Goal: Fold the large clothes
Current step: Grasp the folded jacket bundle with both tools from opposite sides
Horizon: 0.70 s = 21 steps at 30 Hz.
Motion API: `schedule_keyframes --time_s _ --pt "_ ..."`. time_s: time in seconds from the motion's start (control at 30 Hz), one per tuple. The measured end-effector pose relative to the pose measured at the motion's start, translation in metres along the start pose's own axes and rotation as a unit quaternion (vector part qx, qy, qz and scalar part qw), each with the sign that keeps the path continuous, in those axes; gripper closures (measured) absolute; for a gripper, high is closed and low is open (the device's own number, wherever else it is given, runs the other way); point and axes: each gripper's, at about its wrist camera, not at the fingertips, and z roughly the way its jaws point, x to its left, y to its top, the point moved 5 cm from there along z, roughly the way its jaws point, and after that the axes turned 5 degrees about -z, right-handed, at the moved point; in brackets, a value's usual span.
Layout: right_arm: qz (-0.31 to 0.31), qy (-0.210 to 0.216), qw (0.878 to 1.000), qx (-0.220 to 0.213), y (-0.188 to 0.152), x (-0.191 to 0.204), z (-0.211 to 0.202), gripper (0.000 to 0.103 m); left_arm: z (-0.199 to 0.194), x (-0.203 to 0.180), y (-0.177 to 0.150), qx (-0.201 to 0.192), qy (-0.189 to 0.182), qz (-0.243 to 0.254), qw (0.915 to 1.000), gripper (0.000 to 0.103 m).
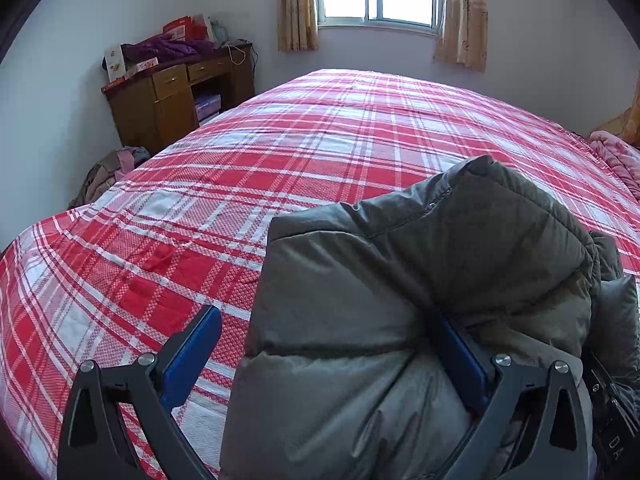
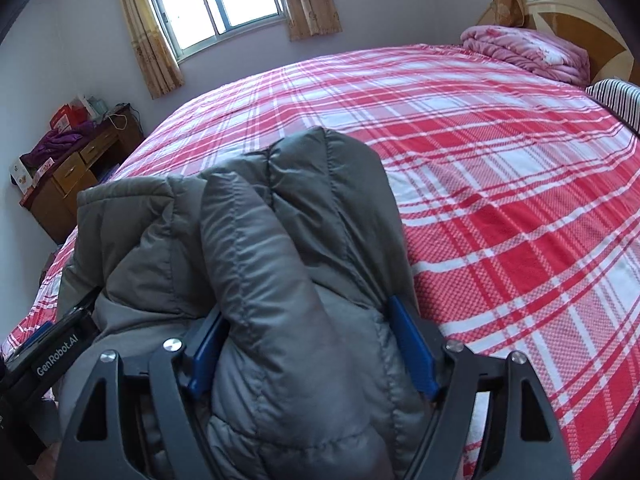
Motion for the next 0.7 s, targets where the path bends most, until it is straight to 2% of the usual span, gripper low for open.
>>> schedule_keyframes --time_s 0.2,0.7 --pt "0.001 -0.003 1.000 0.010 -0.003 0.000 0.005 0.023 0.007 0.000 -0.002 0.017 0.000 0.003 0.9999 0.001" --pt "-0.003 -0.008 1.000 0.026 -0.004 0.001 0.012 0.020 0.013 0.000 -0.004 0.027 0.001 0.006 0.9996 0.001"
